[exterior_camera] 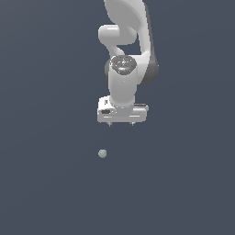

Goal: Pick up the object and move it to a goal position.

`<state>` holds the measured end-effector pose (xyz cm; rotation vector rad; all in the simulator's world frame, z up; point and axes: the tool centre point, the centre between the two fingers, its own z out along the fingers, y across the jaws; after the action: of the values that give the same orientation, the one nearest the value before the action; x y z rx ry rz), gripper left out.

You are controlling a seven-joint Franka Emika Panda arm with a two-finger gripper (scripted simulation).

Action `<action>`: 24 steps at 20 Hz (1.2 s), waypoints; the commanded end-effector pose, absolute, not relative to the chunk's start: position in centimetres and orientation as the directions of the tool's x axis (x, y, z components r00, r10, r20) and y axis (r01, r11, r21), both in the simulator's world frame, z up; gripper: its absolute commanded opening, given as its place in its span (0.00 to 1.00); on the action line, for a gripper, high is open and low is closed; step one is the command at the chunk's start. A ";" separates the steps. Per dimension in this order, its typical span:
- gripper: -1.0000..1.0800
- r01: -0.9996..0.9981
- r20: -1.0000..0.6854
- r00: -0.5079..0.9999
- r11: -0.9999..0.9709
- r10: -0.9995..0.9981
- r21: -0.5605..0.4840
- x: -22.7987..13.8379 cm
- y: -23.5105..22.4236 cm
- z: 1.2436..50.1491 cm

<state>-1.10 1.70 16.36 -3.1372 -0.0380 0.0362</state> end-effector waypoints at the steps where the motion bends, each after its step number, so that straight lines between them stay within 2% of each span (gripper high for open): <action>1: 0.96 0.024 -0.023 0.999 -1.000 0.024 -0.004 -1.1 1.7 16.4; 11: 0.96 0.034 -0.026 0.999 -0.999 0.035 -0.021 -1.6 3.8 17.3; 24: 0.96 0.113 -0.020 0.993 -0.993 0.113 -0.016 0.2 2.0 15.8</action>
<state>-0.13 2.42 16.18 -3.1215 -0.1510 0.0339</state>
